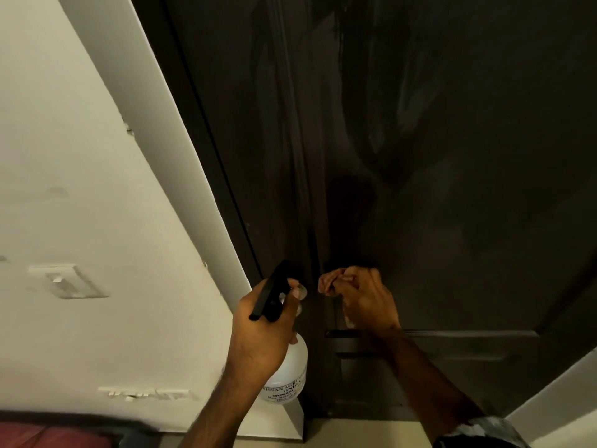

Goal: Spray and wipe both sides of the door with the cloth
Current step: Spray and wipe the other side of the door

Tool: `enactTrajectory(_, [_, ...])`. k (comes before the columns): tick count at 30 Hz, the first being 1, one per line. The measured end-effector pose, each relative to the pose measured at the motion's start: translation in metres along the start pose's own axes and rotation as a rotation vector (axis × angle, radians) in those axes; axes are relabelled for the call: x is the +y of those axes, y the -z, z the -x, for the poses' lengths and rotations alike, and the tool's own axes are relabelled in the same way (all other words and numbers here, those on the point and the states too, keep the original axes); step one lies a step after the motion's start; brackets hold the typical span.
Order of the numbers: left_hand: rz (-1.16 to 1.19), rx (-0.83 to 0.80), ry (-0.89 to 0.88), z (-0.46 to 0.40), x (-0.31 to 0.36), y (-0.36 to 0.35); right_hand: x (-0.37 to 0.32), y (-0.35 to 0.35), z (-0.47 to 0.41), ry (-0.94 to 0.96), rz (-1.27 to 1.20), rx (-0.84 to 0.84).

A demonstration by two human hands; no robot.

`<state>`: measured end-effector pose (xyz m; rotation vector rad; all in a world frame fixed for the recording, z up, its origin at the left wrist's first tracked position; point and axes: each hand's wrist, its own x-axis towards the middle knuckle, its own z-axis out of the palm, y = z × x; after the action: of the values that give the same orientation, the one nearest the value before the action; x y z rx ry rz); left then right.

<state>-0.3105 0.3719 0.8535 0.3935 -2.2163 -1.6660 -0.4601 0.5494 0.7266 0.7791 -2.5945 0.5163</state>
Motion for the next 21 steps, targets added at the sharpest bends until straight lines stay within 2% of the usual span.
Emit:
enactTrajectory(3, [-0.001,0.011,-0.01,-0.002,-0.003,-0.001,-0.005,0.038,-0.012,-0.02,-0.013,0.154])
enactTrajectory(6, [0.028,0.01,-0.009,-0.004,-0.004,-0.005,0.004,0.063,-0.02,-0.119,0.051,0.315])
enactTrajectory(8, [0.049,-0.011,-0.008,-0.006,-0.007,-0.009,0.012,0.079,-0.026,-0.148,0.034,0.507])
enactTrajectory(11, [0.061,-0.066,0.003,-0.006,-0.01,-0.015,0.027,0.103,-0.034,-0.252,-0.134,0.681])
enactTrajectory(15, [0.028,-0.043,0.014,-0.005,-0.014,-0.021,0.053,0.123,-0.029,-0.403,-0.302,0.889])
enactTrajectory(21, [0.004,-0.042,0.05,-0.004,-0.015,-0.016,0.104,0.104,0.001,-0.71,-0.571,1.135])
